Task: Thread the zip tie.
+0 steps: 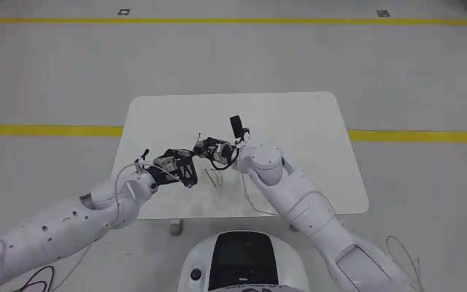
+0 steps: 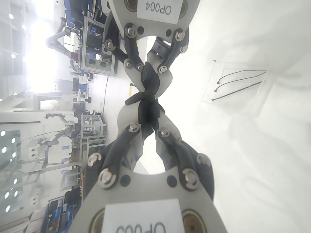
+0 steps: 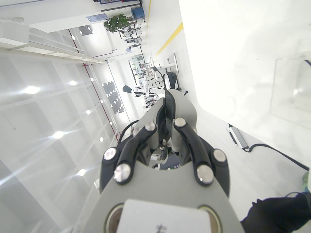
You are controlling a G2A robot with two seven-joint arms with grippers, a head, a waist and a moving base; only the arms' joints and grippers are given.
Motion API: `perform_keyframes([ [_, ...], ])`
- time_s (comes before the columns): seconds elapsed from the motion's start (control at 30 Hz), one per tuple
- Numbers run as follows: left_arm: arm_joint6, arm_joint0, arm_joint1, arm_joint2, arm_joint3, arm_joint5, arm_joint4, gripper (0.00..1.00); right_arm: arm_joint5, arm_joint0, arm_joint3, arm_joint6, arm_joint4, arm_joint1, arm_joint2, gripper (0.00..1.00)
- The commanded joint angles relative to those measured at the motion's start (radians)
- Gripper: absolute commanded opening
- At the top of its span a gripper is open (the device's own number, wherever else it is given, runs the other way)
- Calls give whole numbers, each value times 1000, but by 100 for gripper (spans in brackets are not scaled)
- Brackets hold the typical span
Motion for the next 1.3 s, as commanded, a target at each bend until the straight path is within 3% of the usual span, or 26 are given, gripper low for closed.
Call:
perform_keyframes([
  [0.0,1,1,2,0,0,7,0,0,0,-1,-2,0,-1,1,-1,0],
  [0.17,2,4,5,0,-3,17,0,0,0,-2,-7,-4,1,4,-2,1],
  [0.4,6,5,10,0,-5,22,0,0,0,0,-10,-8,4,6,-7,48],
  [0.47,6,5,11,0,-6,23,0,0,0,0,-11,-11,6,6,-8,71],
  [0.53,7,6,12,0,-7,25,0,0,0,0,-13,-13,7,7,-8,76],
  [0.6,8,6,13,0,-8,26,0,0,0,-1,-15,-15,8,8,-8,91],
  [0.67,9,7,14,0,-8,29,0,0,0,-3,-18,-17,7,9,-8,91],
  [0.73,10,7,14,0,-9,31,0,0,0,-4,-21,-20,5,10,-8,100],
  [0.9,18,22,19,-5,-3,59,-9,0,0,-13,-26,-36,-17,19,5,100],
  [1.03,97,42,25,-31,14,61,-145,0,0,-26,-35,-35,-26,30,28,100],
  [1.07,150,48,26,-39,14,48,-191,0,0,-29,-37,-29,-20,31,34,100],
  [1.27,150,48,26,-39,14,48,-191,0,0,-29,-37,-29,-20,31,34,100],
])
